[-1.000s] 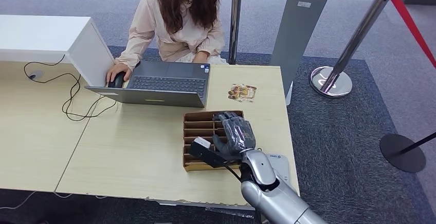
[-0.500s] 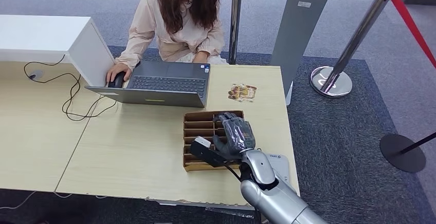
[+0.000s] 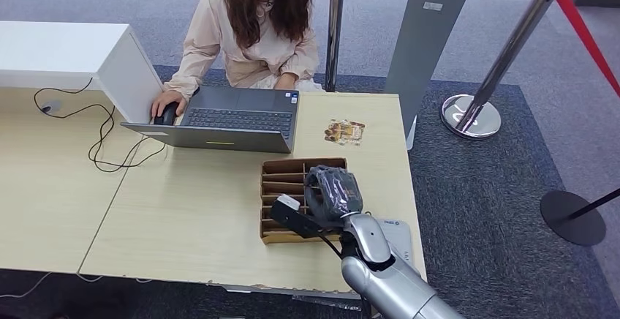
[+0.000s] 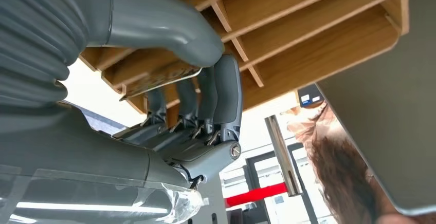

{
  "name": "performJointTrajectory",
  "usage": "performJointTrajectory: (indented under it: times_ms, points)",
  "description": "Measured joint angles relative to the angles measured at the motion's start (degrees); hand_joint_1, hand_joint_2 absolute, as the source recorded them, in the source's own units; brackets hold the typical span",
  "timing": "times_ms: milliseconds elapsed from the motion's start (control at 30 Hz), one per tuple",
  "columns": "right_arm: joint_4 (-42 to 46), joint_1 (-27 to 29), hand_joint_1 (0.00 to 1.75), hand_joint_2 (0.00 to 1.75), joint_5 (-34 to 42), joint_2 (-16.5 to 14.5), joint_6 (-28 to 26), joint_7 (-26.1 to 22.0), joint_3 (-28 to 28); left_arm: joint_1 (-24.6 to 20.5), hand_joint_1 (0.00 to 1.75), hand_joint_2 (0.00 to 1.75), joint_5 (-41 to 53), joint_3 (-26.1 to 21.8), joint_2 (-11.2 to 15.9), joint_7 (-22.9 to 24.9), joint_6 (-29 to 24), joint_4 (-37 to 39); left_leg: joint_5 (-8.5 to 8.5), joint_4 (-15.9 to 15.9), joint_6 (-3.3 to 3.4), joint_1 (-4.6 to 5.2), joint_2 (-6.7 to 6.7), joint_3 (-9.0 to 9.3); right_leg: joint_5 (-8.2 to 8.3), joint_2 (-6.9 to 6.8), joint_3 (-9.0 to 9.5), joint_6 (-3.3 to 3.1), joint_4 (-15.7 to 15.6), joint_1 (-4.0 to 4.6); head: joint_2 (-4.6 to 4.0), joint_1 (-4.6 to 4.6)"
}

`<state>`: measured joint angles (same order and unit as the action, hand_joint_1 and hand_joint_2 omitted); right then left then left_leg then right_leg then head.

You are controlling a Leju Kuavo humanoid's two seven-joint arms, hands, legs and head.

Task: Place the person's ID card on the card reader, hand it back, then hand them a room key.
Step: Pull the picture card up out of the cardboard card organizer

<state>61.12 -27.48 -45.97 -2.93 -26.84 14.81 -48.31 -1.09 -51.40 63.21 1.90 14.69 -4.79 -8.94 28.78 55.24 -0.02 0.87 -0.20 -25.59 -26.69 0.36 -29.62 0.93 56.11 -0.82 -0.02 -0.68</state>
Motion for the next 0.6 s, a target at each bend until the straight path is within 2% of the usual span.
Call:
performJointTrajectory:
  times_ms: [600]
  points:
    - [-1.34, -0.02, 1.41, 1.75, -1.85, -0.75, -2.57, -0.76, -0.02, 0.18, 0.0, 0.0, -0.56, -0.1, 0.0, -0.54, 0.09, 0.0, 0.0, 0.0, 0.0, 0.0, 0.01, 0.0, 0.0, 0.0, 0.0, 0.0, 0.0, 0.0, 0.0, -0.01]
